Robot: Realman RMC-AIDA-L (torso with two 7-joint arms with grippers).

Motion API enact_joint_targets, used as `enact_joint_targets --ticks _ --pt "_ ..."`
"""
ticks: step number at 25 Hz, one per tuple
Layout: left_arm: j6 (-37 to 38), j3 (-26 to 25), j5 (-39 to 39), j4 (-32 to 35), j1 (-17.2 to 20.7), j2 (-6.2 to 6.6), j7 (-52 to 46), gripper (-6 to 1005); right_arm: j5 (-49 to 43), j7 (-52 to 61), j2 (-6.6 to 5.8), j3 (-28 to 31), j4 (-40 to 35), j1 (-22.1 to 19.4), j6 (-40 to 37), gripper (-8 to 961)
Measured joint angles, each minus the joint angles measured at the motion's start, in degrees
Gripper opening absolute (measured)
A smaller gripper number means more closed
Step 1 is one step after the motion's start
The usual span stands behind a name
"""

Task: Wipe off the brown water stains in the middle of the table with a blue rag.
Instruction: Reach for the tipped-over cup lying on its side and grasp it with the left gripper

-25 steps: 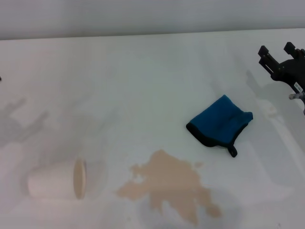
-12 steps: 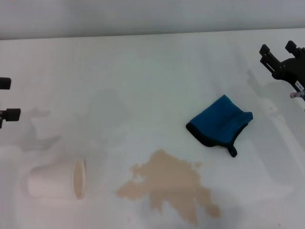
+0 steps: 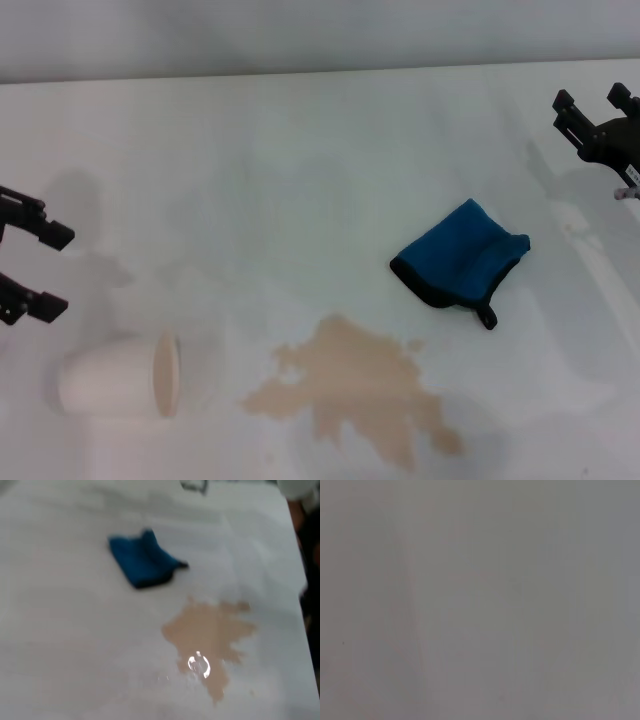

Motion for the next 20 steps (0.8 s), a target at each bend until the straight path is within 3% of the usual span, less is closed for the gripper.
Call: enact_joint_targets --ticks 1,8,12,20 --pt "-0.06 0.01 1.05 -0.58 -0.59 -0.50 0.23 885 0.01 0.00 0.01 0.01 0.00 0.02 -0.01 809" --pt "-0.54 0.01 6.64 -11.57 -5.82 -7.42 4.87 885 0.16 0.00 0.04 0.10 -0.17 0.00 -0.03 809" --pt "-1.38 0.00 9.05 -13.03 -7.39 -10.22 5.73 885 0.25 0.00 0.05 0.10 -0.26 0.20 -0.03 809" --pt "-4.14 -0.05 10.61 -8.70 -7.21 -10.73 5.27 884 0.45 0.00 -0.01 0.14 -0.83 0.22 -0.18 808"
